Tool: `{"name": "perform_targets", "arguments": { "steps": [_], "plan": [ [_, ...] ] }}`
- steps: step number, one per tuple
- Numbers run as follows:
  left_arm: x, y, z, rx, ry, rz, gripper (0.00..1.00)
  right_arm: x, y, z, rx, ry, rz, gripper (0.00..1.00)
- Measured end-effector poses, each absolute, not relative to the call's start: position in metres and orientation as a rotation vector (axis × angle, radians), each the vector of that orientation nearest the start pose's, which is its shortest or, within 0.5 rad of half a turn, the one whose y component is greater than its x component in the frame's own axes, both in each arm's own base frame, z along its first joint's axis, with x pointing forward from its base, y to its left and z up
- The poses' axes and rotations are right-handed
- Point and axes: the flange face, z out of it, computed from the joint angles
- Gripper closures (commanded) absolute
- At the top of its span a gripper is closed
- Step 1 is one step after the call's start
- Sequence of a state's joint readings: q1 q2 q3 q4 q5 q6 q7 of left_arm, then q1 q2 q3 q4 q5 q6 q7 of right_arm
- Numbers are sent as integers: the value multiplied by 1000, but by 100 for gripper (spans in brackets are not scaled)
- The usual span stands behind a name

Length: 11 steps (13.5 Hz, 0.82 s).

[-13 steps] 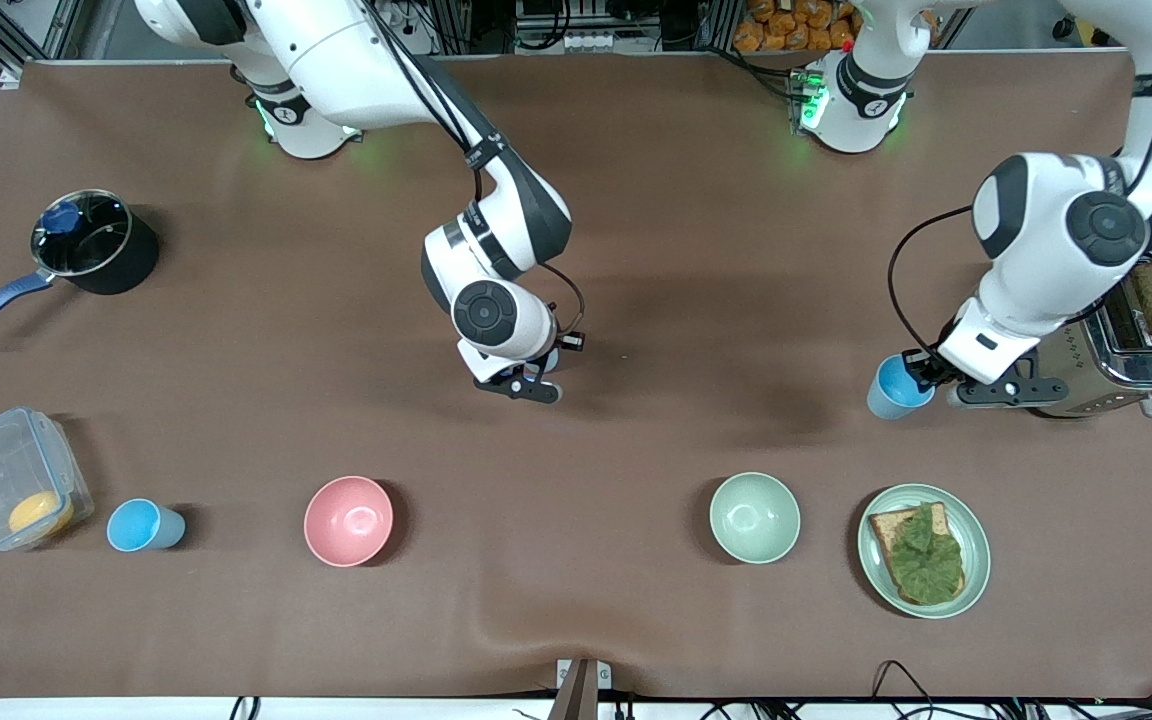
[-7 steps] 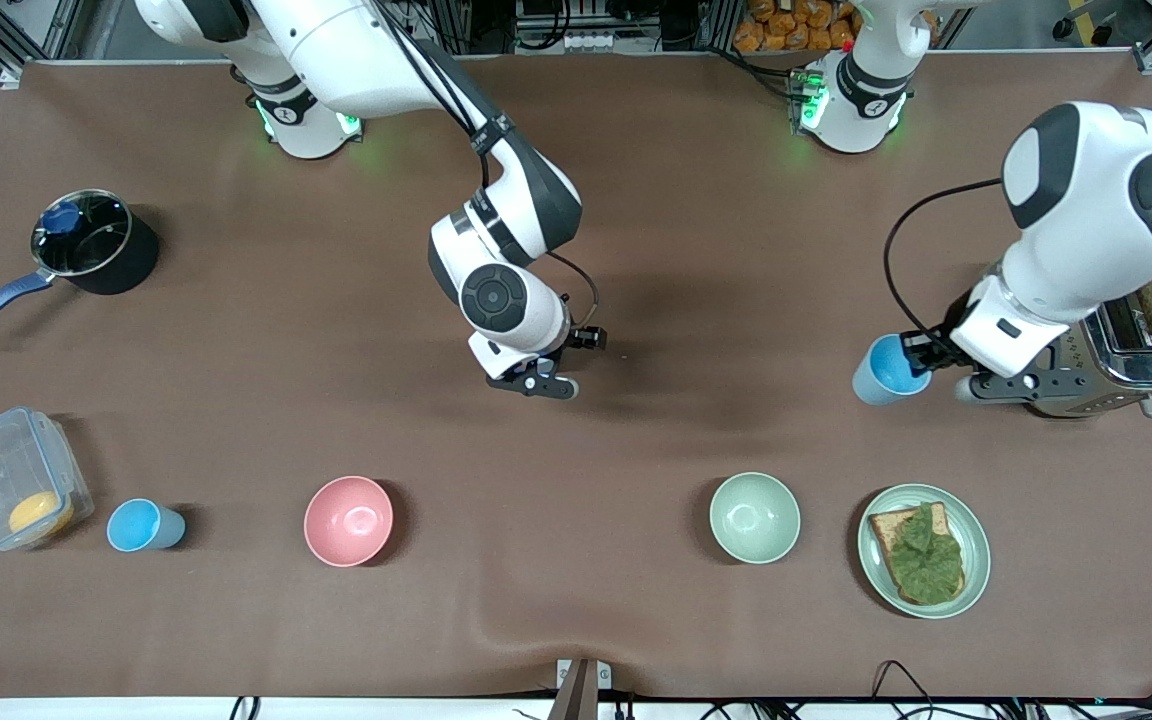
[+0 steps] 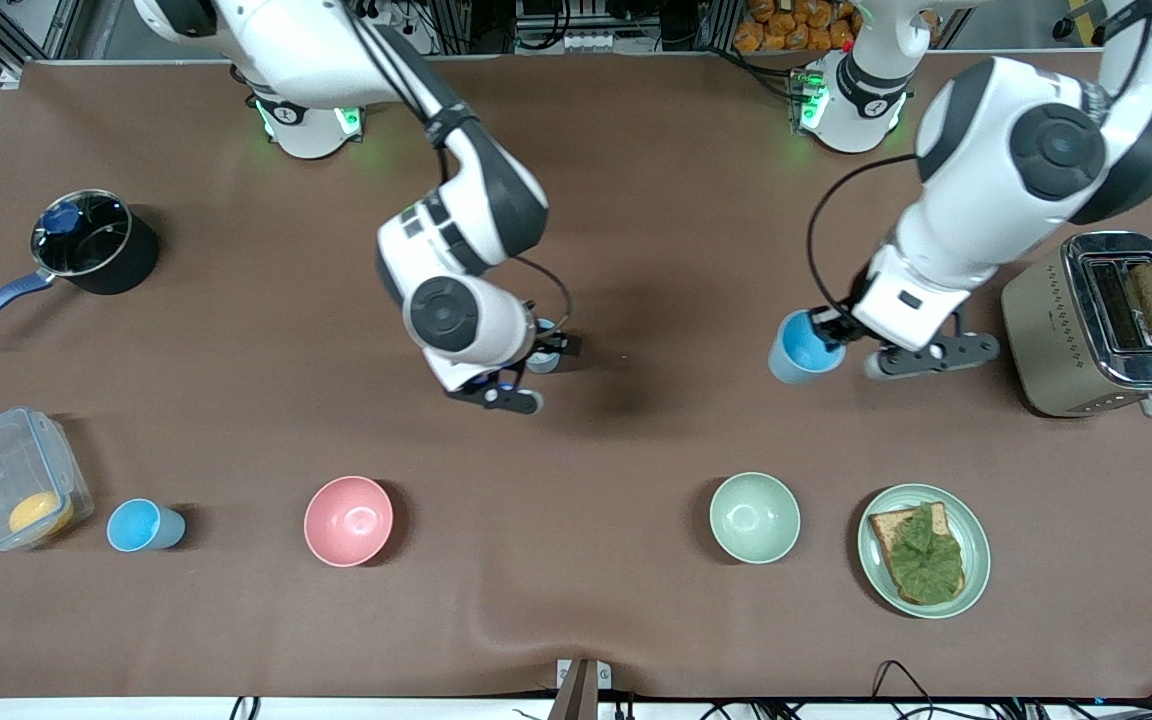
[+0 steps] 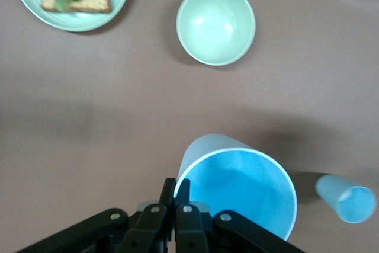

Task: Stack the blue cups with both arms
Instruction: 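Set the cup down with the right gripper while the left gripper approaches, then lower the cup onto the placed cup while the right gripper withdraws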

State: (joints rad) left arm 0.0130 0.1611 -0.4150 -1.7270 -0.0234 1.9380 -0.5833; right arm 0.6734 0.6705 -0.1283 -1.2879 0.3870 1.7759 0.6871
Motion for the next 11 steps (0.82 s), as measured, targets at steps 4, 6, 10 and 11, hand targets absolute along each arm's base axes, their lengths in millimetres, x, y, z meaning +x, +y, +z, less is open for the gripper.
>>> {"name": "perform_targets", "arguments": {
  "steps": [4, 6, 10, 11],
  "plan": [
    [545, -298, 506, -3228, -485, 5, 100, 618, 313, 403, -3044, 268, 474, 0],
    [527, -332, 504, -3214, -577, 30, 100, 632, 254, 432, -3037, 281, 465, 0],
    [512, -359, 504, -3190, -702, 50, 100, 627, 128, 486, -3086, 237, 386, 0],
    [512, -361, 503, -3188, -712, 52, 100, 618, 97, 501, -3088, 193, 361, 0]
  ]
}}
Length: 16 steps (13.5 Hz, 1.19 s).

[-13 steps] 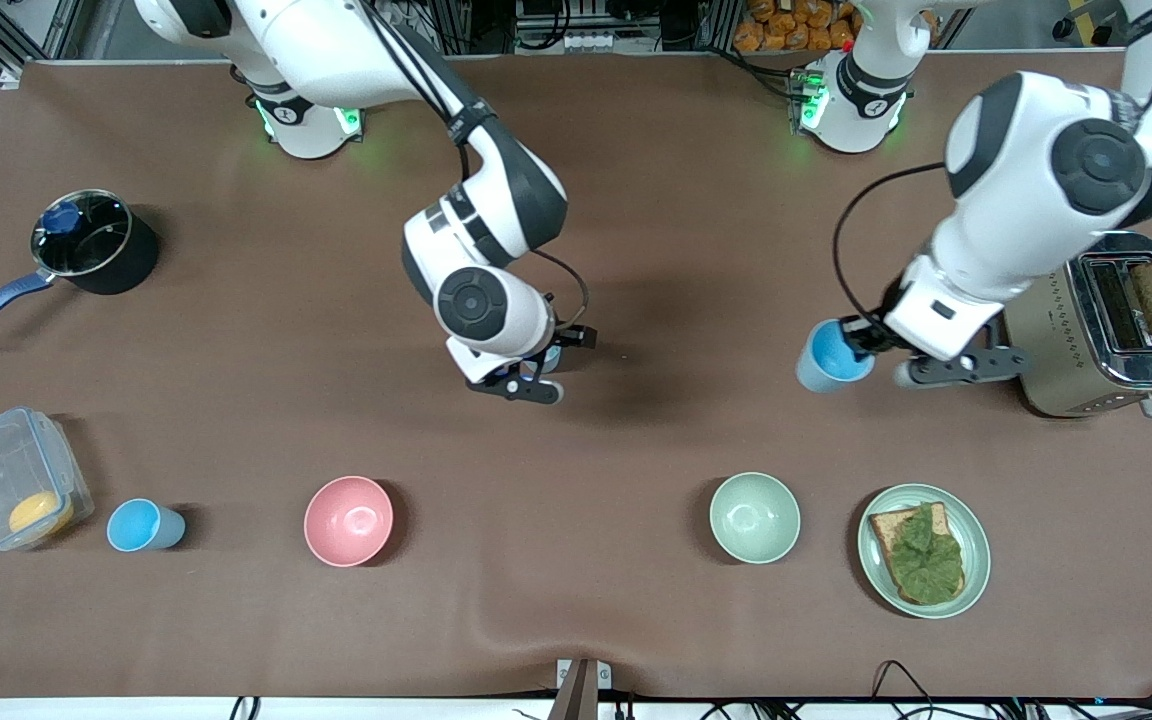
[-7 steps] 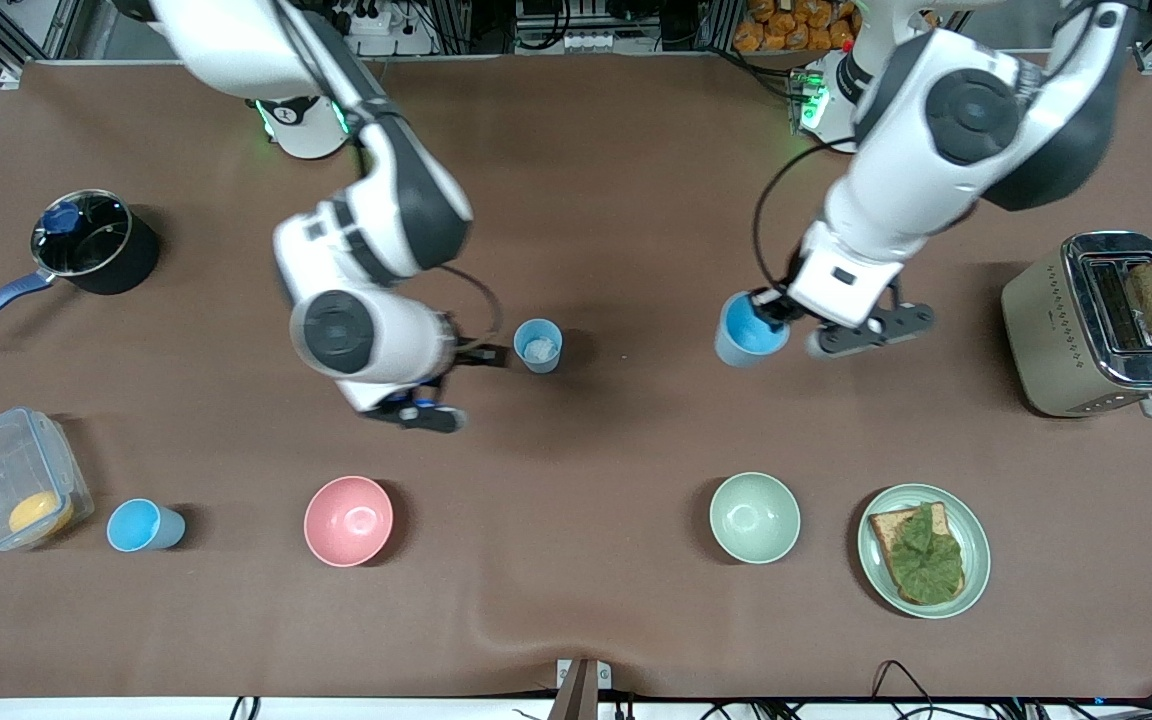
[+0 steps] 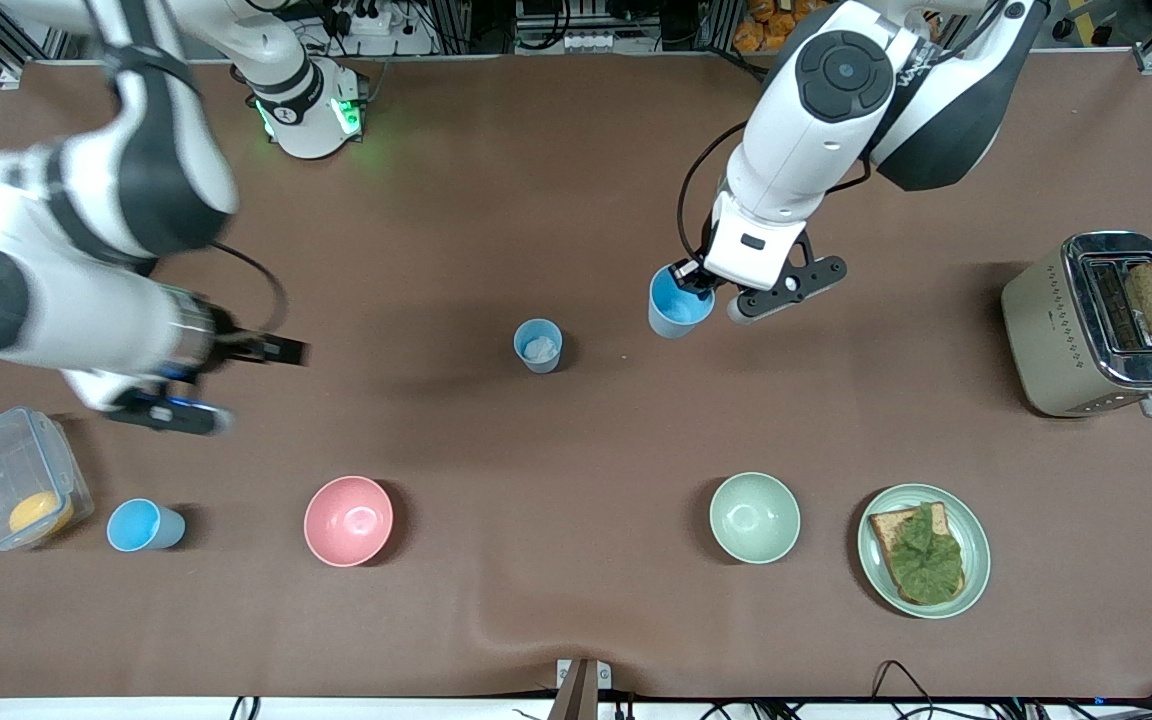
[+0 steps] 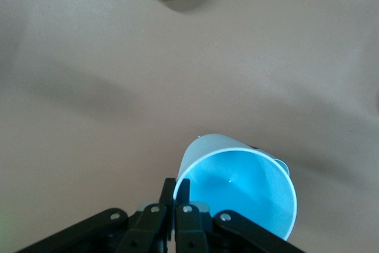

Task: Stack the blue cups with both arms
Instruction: 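Lower the cup onto the placed cup while the right gripper withdraws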

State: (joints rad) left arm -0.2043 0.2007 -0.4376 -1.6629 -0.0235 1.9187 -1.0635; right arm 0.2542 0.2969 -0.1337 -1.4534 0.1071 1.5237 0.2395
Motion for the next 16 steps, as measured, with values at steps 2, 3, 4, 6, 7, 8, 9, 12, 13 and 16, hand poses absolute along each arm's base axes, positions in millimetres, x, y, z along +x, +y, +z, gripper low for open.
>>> {"name": "perform_targets", "arguments": {
  "steps": [2, 3, 4, 6, 7, 8, 9, 12, 13, 16],
  "plan": [
    [511, -365, 498, -3177, -737, 72, 100, 595, 44, 537, -3070, 166, 265, 0],
    [510, -371, 490, -3164, -761, 95, 100, 581, 27, 557, -3061, 183, 212, 0],
    [505, -384, 483, -3159, -777, 113, 100, 565, 13, 576, -3056, 203, 176, 0],
    [495, -426, 478, -3183, -810, 134, 100, 538, -10, 602, -3058, 246, 184, 0],
    [490, -448, 475, -3192, -828, 150, 100, 533, -19, 608, -3057, 256, 183, 0],
    [485, -469, 466, -3187, -834, 152, 100, 532, -26, 611, -3064, 247, 171, 0],
    [480, -485, 451, -3164, -829, 136, 100, 532, -30, 614, -3074, 239, 156, 0],
    [472, -518, 406, -3157, -813, 131, 100, 533, -32, 624, -3089, 233, 119, 0],
    [469, -527, 394, -3171, -799, 129, 100, 533, -32, 625, -3090, 225, 116, 0],
    [461, -550, 363, -3201, -762, 87, 100, 535, -31, 624, -3094, 179, 112, 0]
  ]
}}
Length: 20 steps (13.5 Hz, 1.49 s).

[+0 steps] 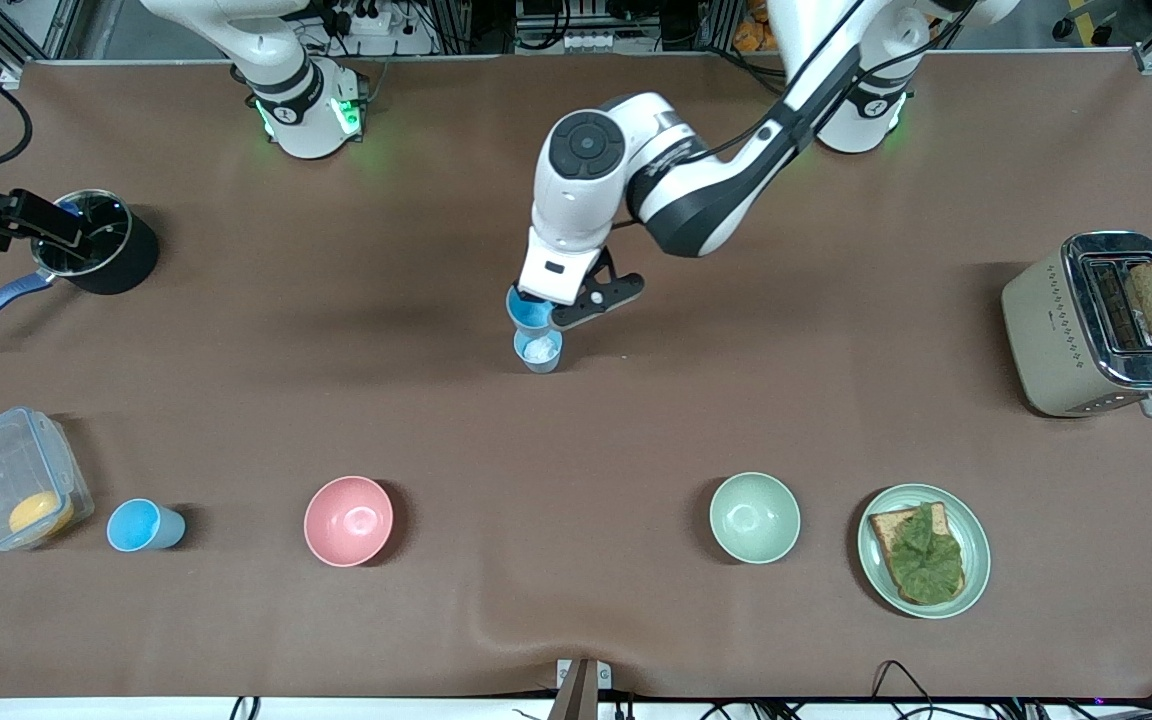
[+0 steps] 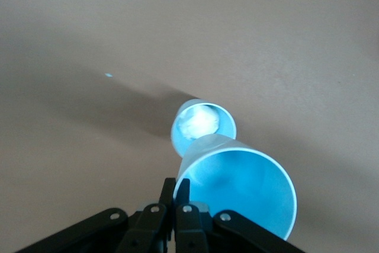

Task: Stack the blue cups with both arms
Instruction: 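Lower the cup onto the placed cup while the right gripper withdraws, then open the left gripper to release the stacked blue cup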

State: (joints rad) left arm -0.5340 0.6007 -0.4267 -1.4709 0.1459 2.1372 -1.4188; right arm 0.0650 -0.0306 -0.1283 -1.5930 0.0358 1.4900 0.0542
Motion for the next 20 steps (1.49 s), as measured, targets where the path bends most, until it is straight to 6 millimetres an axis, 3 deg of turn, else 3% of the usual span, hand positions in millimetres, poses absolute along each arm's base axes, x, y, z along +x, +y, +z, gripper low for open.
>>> {"name": "perform_targets", "arguments": {
  "steps": [5, 10, 12, 13, 17, 18, 20],
  "plan": [
    [454, -562, 321, -3181, -690, 32, 100, 541, -32, 628, -3113, 166, 77, 0],
    [474, -546, 311, -3148, -710, -23, 100, 544, -32, 630, -3124, 163, 42, 0],
    [474, -545, 305, -3141, -712, -17, 28, 545, -32, 630, -3127, 163, 38, 0],
    [474, -546, 303, -3139, -711, -13, 0, 545, -32, 630, -3127, 162, 38, 0],
    [478, -547, 314, -3155, -722, -31, 0, 546, -29, 628, -3129, 153, 43, 0],
    [484, -546, 326, -3169, -738, -53, 0, 547, -29, 627, -3129, 151, 46, 0],
    [503, -529, 377, -3187, -801, -133, 0, 548, -28, 624, -3130, 149, 52, 0]
  ]
}}
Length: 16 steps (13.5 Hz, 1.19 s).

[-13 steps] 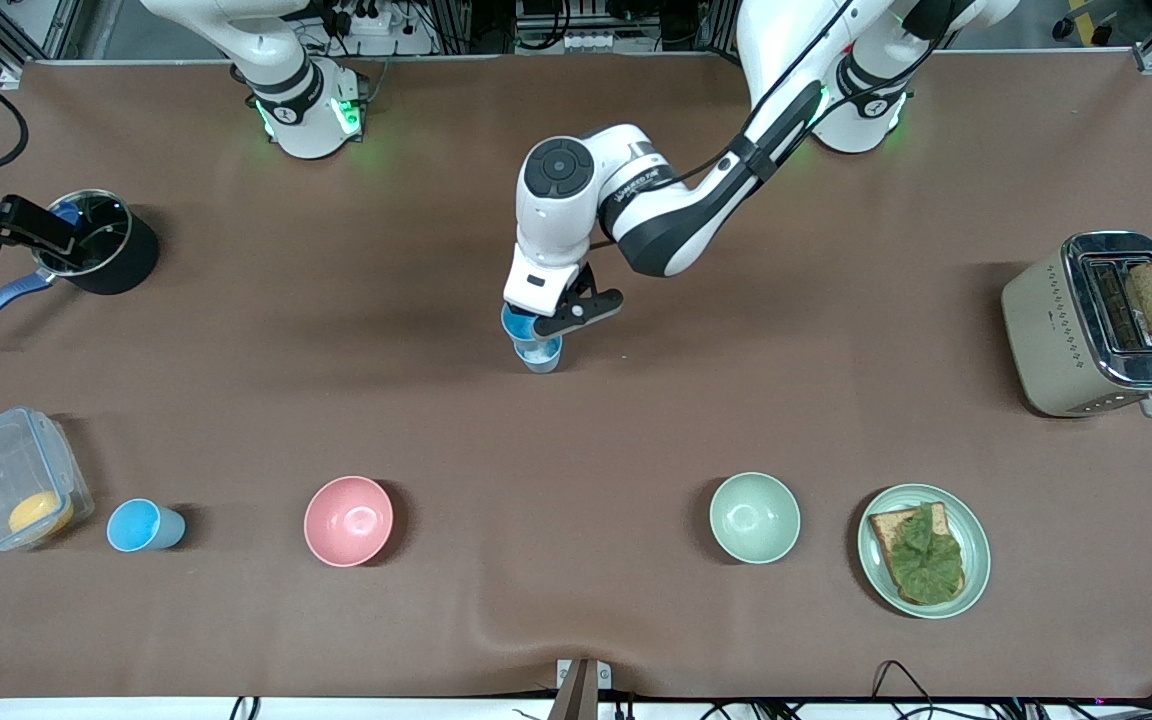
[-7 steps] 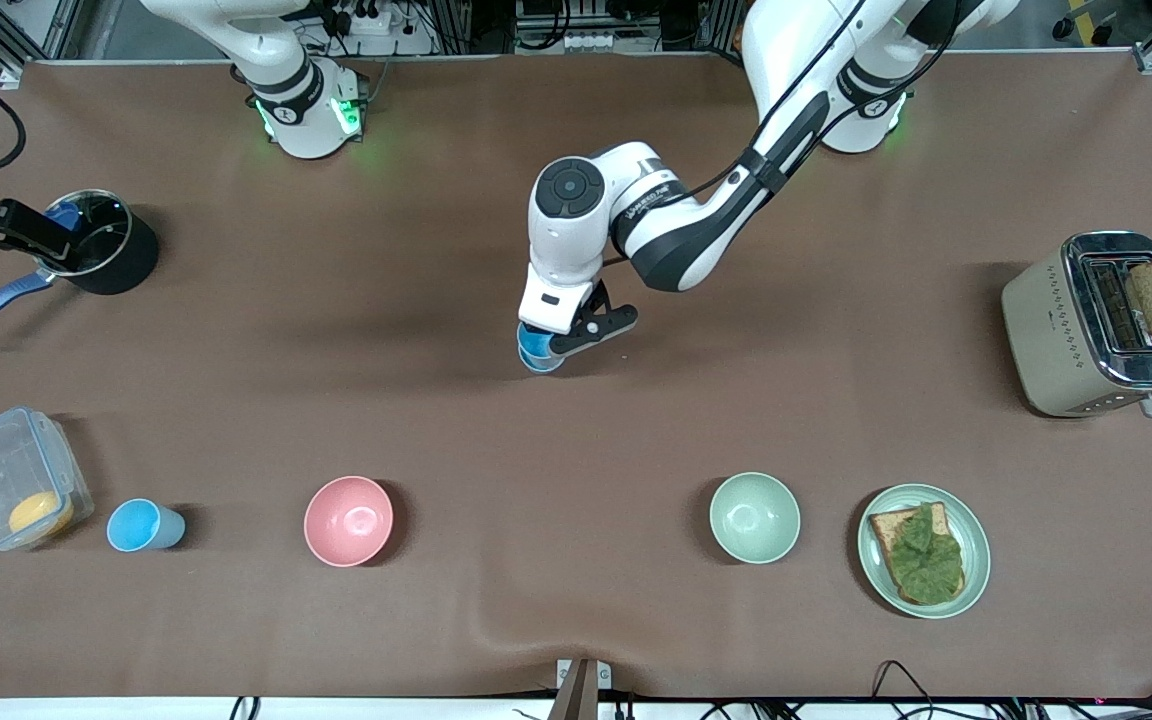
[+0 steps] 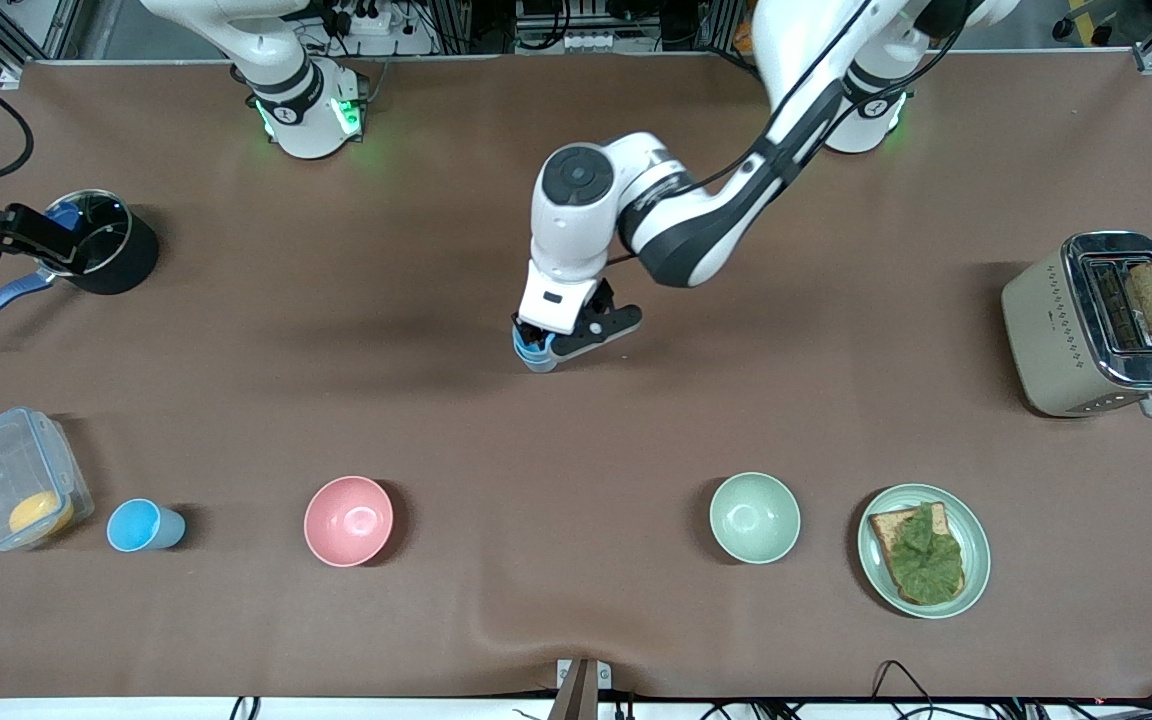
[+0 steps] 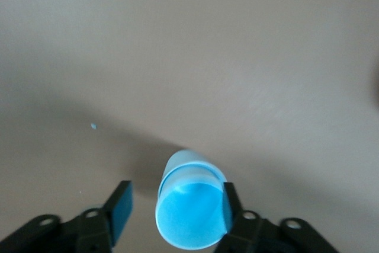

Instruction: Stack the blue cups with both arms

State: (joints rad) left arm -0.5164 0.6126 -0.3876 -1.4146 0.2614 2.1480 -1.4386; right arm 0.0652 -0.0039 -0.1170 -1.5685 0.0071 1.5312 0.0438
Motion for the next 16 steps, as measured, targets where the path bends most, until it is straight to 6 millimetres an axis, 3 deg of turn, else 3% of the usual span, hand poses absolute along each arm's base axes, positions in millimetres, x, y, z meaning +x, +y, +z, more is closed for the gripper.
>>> {"name": "perform_targets", "arguments": {
  "steps": [2, 4, 7, 9, 16],
  "plan": [
    [524, -490, 442, -3167, -832, -234, 0, 549, -27, 624, -3130, 147, 53, 0],
    [550, -428, 505, -3152, -773, -337, 0, 549, -26, 624, -3131, 143, 52, 0],
    [574, -339, 567, -3103, -700, -398, 0, 549, -25, 624, -3131, 141, 53, 0],
    [579, -300, 587, -3100, -638, -383, 0, 549, -25, 624, -3131, 141, 52, 0],
    [607, -171, 616, -3155, -362, -320, 0, 549, -24, 623, -3131, 140, 53, 0]
  ]
}}
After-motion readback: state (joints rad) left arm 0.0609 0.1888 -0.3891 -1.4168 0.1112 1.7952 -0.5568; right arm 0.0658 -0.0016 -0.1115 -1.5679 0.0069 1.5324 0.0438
